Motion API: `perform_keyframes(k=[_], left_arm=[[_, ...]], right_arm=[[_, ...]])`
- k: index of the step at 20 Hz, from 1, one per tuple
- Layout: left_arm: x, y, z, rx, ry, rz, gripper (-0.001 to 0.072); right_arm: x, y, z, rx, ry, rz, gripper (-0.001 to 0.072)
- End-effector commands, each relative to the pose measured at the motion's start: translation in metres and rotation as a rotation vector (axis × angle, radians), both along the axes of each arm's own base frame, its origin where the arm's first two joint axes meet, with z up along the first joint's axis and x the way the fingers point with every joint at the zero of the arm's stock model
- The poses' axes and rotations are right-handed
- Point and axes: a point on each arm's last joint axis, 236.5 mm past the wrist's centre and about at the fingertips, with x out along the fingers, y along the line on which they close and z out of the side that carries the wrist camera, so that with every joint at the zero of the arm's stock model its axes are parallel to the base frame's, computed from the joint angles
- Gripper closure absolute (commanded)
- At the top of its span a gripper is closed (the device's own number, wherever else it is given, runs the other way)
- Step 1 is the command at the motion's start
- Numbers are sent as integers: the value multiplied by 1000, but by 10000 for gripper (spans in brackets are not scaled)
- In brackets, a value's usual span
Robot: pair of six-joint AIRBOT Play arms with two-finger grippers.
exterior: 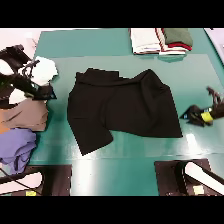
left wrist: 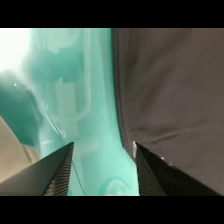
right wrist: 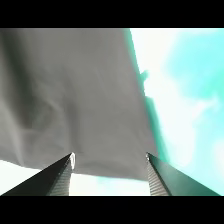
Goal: Fold the shirts.
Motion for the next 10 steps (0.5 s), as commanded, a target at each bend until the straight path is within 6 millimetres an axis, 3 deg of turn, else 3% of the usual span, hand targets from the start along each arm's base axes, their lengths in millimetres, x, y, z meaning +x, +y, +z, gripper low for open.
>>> perform_keyframes(k=[1,6,9,10], left_arm=[[-27,-6,-28,-27,56,16,249],[-23,-11,-31,-56,41,35,249],[-25,-12,-32,-58,49,33,249],[-27,-13,-32,-59,54,30,249]], right_arm=[[-40,2,-29,43,46,-112,217],[-41,13,-48,73,95,-78,271],[-33,32,-58,57,98,28,498],[-30,37,-59,36,87,69,634]])
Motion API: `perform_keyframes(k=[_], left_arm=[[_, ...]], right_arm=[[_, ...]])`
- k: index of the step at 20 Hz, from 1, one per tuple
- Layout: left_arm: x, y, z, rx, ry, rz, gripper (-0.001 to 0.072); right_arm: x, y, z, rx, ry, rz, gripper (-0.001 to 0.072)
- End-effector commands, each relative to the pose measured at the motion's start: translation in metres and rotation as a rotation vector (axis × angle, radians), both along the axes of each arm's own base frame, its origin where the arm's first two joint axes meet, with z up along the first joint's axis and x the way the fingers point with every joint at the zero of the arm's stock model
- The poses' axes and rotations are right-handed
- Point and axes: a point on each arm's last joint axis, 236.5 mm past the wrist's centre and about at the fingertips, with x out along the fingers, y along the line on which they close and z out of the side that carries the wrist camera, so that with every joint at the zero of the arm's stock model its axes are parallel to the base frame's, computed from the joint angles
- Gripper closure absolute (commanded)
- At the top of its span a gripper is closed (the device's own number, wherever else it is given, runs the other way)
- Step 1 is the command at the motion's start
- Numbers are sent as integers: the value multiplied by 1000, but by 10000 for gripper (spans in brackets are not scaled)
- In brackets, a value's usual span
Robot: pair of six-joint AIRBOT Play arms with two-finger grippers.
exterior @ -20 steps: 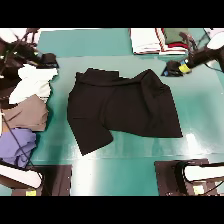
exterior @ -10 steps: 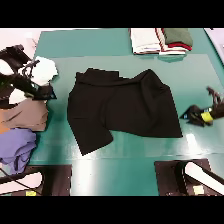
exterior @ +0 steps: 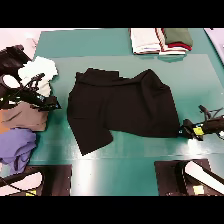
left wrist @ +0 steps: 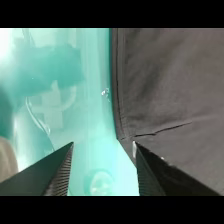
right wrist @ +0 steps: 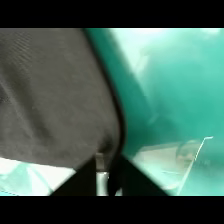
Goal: Fold the shirts.
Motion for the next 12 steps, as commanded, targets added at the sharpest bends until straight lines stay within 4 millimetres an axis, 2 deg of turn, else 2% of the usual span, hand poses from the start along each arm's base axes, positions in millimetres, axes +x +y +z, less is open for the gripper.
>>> perform_keyframes(k=[1,3,6,10,12], left_arm=[[-4,-5,-1,-21,14,1,249],[-11,-9,-8,-41,39,5,249],[-28,-17,-32,-74,85,34,249],[-39,-49,-52,-218,76,63,250],[-46,-58,-60,-211,80,39,250]], right_arm=[[9,15,-10,-58,-29,121,691],[18,22,-4,-93,-82,178,692],[36,24,16,-133,-160,206,693],[53,20,39,-153,-212,203,692],[58,19,47,-155,-225,208,692]])
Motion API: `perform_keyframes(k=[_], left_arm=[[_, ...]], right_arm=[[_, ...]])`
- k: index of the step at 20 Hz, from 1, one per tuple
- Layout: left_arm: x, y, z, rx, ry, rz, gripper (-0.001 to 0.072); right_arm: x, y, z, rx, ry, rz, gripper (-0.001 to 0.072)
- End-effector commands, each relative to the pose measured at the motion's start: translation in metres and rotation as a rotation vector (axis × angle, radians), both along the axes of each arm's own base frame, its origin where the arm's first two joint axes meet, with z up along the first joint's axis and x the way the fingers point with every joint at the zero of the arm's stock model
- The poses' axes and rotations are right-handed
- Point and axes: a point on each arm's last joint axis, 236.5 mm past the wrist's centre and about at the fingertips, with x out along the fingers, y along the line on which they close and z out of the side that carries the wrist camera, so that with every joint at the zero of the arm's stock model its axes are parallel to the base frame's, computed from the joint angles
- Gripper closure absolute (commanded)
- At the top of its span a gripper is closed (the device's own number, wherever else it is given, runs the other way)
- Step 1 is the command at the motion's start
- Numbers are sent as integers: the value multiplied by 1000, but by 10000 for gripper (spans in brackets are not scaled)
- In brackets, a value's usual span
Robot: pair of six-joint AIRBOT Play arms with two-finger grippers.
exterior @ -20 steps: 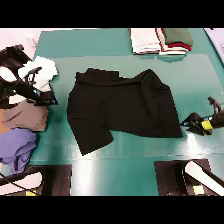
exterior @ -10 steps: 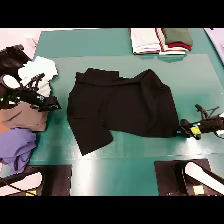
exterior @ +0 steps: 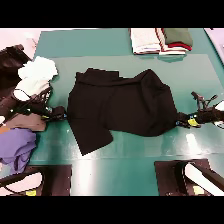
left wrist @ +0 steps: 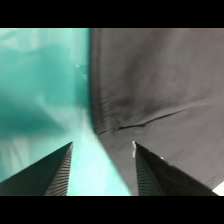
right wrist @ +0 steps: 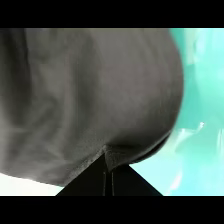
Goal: Fold the shirts.
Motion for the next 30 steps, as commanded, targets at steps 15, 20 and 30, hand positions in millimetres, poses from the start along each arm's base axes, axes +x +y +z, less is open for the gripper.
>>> perform_keyframes(k=[15,20,30], left_arm=[[62,1,416,12,-1098,62,688],[-77,6,626,92,-1653,110,688],[-40,20,567,123,-1395,143,689]], right_arm=[[90,-17,313,-246,-794,38,693],[29,-6,495,-494,-1230,26,693],[14,-26,530,-573,-1219,-48,693]])
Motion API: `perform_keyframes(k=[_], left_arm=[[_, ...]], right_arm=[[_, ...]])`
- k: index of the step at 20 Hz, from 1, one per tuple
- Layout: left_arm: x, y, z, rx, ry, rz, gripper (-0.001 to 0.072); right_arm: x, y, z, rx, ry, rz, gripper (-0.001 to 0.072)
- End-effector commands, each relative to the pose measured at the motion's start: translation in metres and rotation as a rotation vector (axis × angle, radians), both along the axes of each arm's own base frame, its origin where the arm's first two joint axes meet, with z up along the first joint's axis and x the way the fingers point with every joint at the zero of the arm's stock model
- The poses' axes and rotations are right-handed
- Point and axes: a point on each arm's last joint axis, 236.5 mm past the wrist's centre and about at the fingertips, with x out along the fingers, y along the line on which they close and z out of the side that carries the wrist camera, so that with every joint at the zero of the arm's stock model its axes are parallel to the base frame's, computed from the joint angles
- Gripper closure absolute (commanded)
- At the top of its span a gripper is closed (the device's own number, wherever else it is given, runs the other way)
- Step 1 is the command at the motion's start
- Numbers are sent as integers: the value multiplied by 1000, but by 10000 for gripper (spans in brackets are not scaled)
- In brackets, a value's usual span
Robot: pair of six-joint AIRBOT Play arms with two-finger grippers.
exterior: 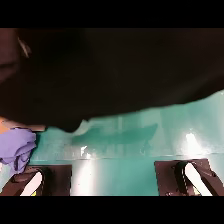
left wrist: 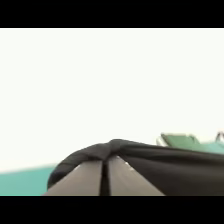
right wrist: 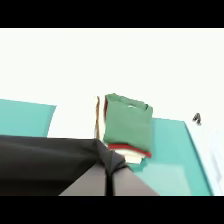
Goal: Fold the shirts.
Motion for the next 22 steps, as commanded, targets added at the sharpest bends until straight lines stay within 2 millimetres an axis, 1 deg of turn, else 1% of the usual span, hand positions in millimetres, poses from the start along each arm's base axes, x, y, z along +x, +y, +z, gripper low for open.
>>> perform_keyframes(k=[1,2,4,5,6,7,8,9,10,11,12,13,14,15,16,17,18,19,20,21,22], left_arm=[[67,1,-96,-9,326,-28,689],[90,-1,-132,-26,432,-53,689],[134,-3,-215,-45,649,-80,689],[153,-8,-260,-32,752,-99,688],[167,-15,-302,-22,847,-124,689],[180,-25,-345,5,933,-157,688],[192,-32,-382,23,1003,-173,688],[207,-35,-418,35,1070,-173,688],[223,-35,-448,23,1115,-161,688],[238,-33,-472,7,1137,-144,688],[252,-30,-490,-20,1146,-117,688],[267,-28,-502,-35,1140,-100,689],[281,-27,-506,-38,1124,-90,689],[296,-26,-503,-27,1095,-91,688],[308,-26,-497,-19,1071,-92,688],[318,-25,-487,-12,1042,-90,688],[325,-23,-476,0,1017,-86,688],[328,-19,-468,14,1003,-80,687],[326,-14,-464,25,1011,-79,688],[319,-9,-467,31,1045,-84,687],[308,-4,-474,37,1103,-97,688]], right_arm=[[32,-7,-36,75,122,35,693],[48,-13,-62,116,198,48,693],[81,-25,-128,199,379,62,694],[98,-27,-164,231,474,81,693],[111,-29,-200,250,567,88,693],[123,-26,-241,265,674,101,693],[132,-23,-281,271,776,108,693],[141,-19,-316,271,862,116,693],[149,-17,-347,272,931,121,693],[159,-13,-375,277,985,126,693],[170,-11,-395,287,1015,129,693],[185,-9,-411,304,1028,126,693],[201,-8,-420,312,1029,123,693],[218,-7,-425,312,1024,127,693],[233,-5,-425,303,1013,136,693],[246,-4,-421,295,995,144,693],[257,0,-415,281,974,157,693],[265,-1,-407,271,953,162,693],[268,-2,-400,261,944,164,693],[268,-5,-396,252,942,161,693],[262,-9,-395,258,959,157,693]])
